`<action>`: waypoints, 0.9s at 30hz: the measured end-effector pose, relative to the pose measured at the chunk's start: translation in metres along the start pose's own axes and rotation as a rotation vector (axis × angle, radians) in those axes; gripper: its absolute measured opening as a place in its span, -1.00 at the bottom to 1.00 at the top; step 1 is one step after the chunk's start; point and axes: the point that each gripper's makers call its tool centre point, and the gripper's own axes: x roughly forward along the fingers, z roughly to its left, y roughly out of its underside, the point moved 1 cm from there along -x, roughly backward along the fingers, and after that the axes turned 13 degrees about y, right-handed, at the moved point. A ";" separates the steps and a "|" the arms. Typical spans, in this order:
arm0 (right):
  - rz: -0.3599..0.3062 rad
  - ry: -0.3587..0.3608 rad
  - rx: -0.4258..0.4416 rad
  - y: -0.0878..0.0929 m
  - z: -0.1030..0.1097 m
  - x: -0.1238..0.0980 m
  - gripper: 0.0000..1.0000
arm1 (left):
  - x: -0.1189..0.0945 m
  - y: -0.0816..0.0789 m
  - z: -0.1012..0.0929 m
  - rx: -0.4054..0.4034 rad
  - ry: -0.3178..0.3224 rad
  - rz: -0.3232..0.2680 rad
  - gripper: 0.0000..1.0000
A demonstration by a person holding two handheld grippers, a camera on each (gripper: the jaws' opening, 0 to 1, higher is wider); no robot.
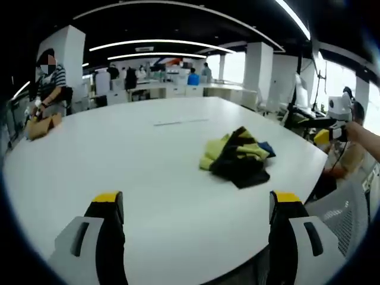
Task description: Fold the garment on the visible template until the final outline fits inside the template.
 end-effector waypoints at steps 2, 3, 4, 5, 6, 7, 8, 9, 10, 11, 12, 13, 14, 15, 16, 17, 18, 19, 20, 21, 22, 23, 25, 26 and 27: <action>0.000 0.000 -0.002 0.000 -0.001 0.000 0.98 | 0.000 -0.001 0.000 0.003 -0.001 0.003 0.98; 0.001 0.001 -0.002 0.000 -0.001 0.000 0.98 | 0.000 -0.001 0.000 0.004 -0.002 0.002 0.98; 0.001 0.002 -0.002 0.000 -0.001 0.000 0.98 | -0.001 -0.002 0.000 0.004 -0.001 0.002 0.98; -0.001 0.001 -0.001 -0.001 -0.001 0.000 0.98 | -0.001 -0.002 0.000 0.005 0.001 0.003 0.98; -0.002 0.000 0.001 -0.001 -0.001 -0.001 0.98 | -0.001 -0.002 0.000 0.008 0.002 0.003 0.98; -0.003 0.000 0.001 -0.001 -0.001 -0.001 0.98 | 0.000 -0.003 0.000 0.010 0.002 0.003 0.98; -0.003 0.000 0.001 -0.001 -0.001 -0.001 0.98 | 0.000 -0.003 0.000 0.011 0.002 0.005 0.98; 0.000 0.001 0.000 0.000 -0.001 -0.002 0.98 | 0.000 -0.003 0.000 0.012 0.003 0.007 0.98; 0.000 0.002 -0.001 0.000 -0.001 -0.002 0.98 | 0.000 -0.003 0.000 0.013 0.003 0.007 0.98; 0.000 0.002 -0.001 0.000 -0.001 -0.002 0.98 | 0.001 -0.003 0.000 0.013 0.003 0.007 0.98; 0.001 0.002 -0.001 0.000 -0.002 -0.002 0.98 | 0.001 -0.003 0.000 0.013 0.004 0.007 0.98; 0.001 0.003 0.000 0.000 -0.001 -0.003 0.98 | 0.001 -0.003 0.000 0.014 0.006 0.008 0.98; 0.001 0.003 -0.001 0.000 -0.001 -0.003 0.98 | 0.001 -0.003 0.000 0.015 0.006 0.008 0.98; 0.000 0.003 -0.001 0.000 -0.002 -0.003 0.98 | 0.001 -0.004 0.000 0.017 0.005 0.008 0.98; -0.001 0.004 0.000 0.000 -0.002 -0.003 0.98 | 0.001 -0.004 0.000 0.017 0.006 0.008 0.98; -0.001 0.002 0.002 0.000 -0.002 -0.003 0.97 | 0.001 -0.004 -0.001 0.019 0.006 0.008 0.98; -0.001 0.001 0.002 0.000 -0.001 -0.003 0.97 | 0.001 -0.004 -0.001 0.020 0.005 0.009 0.98; 0.000 0.000 0.002 0.000 -0.001 -0.003 0.97 | 0.000 -0.004 0.000 0.023 0.004 0.007 0.98; 0.001 0.000 0.002 0.000 -0.001 -0.003 0.96 | 0.000 -0.004 0.000 0.023 0.004 0.005 0.98; 0.002 -0.001 0.001 0.000 -0.001 -0.003 0.96 | -0.001 -0.004 0.000 0.020 0.003 0.006 0.98; 0.003 -0.002 0.001 0.001 0.000 -0.002 0.96 | -0.001 -0.003 0.000 0.020 0.000 0.006 0.98; 0.003 -0.004 0.000 0.001 0.001 -0.003 0.95 | -0.002 -0.003 0.000 0.021 -0.001 0.005 0.98; 0.003 -0.008 0.000 0.001 0.003 -0.002 0.95 | -0.003 -0.002 0.000 0.018 -0.002 0.005 0.98; 0.004 -0.009 0.000 0.001 0.003 -0.002 0.96 | -0.004 -0.001 -0.001 0.016 -0.003 0.003 0.98; 0.003 -0.009 0.000 0.001 0.003 -0.002 0.96 | -0.004 -0.001 -0.001 0.014 -0.002 0.002 0.98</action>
